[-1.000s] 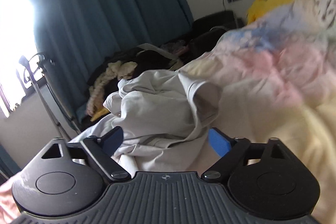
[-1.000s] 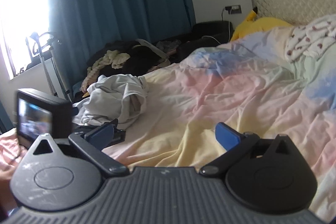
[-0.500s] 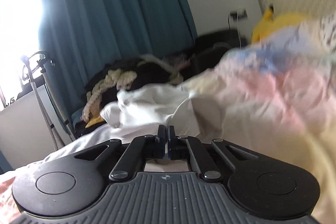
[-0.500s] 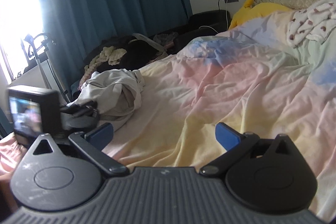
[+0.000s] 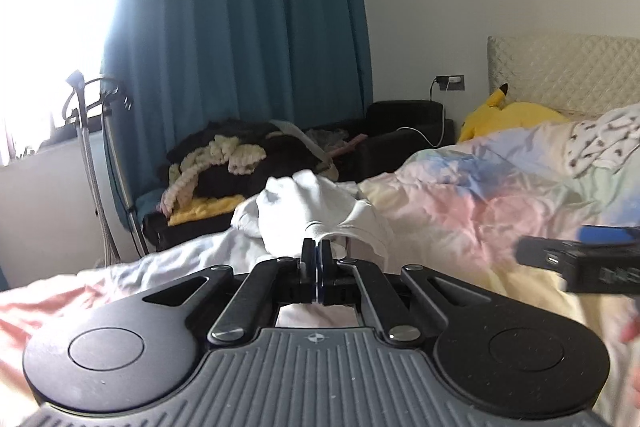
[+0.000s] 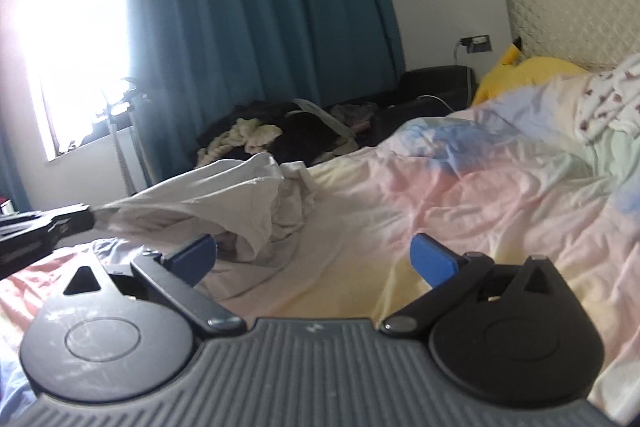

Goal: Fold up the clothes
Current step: 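Lift the shirt edge with the left tool while the right tool grasps another edge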

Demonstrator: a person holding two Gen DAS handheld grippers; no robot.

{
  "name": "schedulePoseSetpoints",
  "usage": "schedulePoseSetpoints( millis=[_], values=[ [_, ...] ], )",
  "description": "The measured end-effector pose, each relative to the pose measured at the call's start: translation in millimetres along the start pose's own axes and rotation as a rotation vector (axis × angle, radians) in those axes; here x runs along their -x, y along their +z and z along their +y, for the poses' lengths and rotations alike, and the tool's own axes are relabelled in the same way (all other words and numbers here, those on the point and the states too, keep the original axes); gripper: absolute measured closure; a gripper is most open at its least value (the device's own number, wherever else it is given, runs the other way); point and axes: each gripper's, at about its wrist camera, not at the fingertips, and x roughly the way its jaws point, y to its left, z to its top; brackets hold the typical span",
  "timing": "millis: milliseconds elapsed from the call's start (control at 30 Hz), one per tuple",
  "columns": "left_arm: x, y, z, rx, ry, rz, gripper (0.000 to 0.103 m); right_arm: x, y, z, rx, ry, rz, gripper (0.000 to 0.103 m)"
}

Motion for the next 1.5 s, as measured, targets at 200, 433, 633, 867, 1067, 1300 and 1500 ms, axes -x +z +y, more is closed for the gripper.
schedulePoseSetpoints(
  millis=[200,433,633,867,1067,1300,1500],
  values=[
    [57.8,-21.6,11.6,0.024,-0.002,-0.037,0.103,5.1,-5.0,19.5,0.047,0.133,0.020,0.000],
    [41.4,-41.7,31.3,0.103,0.009,0.071,0.099,-5.3,-14.4,40.5,0.105,0.140,0.099,0.000],
    [-9.4,-48.8,27.8,0.120,0.004,0.155,0.032,-10.6,-12.1,26.5,0.031,0.059,0.121,0.000],
    [-68.4,-70.5,5.3,0.062,-0.002,0.208,0.034,-15.5,-14.0,12.4,-0.028,0.053,0.110,0.000],
    [-97.4,-76.6,5.1,0.126,0.027,0.227,0.095,-21.1,-15.7,7.4,-0.055,0.064,0.122,0.000],
    [-54.1,-56.0,15.4,0.187,-0.026,0.189,0.099,-25.3,-19.5,11.4,-0.018,0.058,0.123,0.000],
    [5.3,-38.3,26.5,0.216,-0.067,0.166,0.099,-20.7,-18.8,14.8,-0.004,0.083,0.106,0.000]
  ],
)
